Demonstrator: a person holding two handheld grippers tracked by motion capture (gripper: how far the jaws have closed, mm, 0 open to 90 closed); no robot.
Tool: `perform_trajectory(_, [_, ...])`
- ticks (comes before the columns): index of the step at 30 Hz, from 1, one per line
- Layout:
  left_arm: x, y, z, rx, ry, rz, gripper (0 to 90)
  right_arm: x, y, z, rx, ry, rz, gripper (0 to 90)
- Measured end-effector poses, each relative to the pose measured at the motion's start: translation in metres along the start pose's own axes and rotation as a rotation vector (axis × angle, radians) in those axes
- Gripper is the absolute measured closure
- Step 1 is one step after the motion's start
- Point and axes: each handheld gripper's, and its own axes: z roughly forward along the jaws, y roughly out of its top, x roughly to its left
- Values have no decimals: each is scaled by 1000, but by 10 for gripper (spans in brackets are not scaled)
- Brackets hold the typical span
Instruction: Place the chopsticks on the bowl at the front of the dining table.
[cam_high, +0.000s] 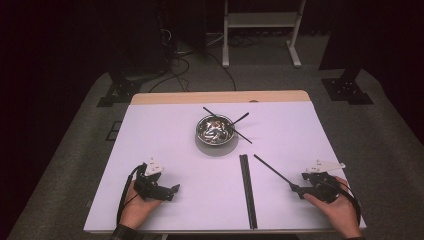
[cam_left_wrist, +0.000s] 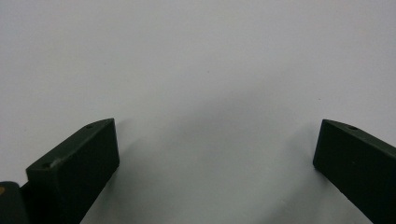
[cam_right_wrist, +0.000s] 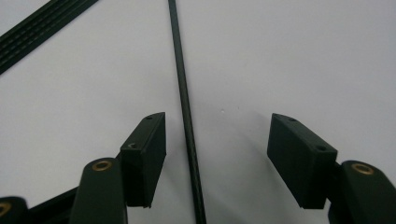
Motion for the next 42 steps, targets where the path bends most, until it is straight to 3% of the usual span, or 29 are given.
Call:
perform_trajectory(9, [0, 0, 0, 0, 0, -1, 0, 0, 13, 7, -26, 48, -10, 402])
perform_trajectory(24, [0, 0, 0, 0, 0, 0, 0, 3, 33, 25, -40, 112, -30, 608])
perform_trajectory(32, [0, 0, 0, 0, 0, 0, 0, 2, 38, 31, -29, 136, -39, 749])
perform_trajectory(42, [0, 0, 0, 0, 0, 0, 0, 2, 40, 38, -2, 146, -46, 809])
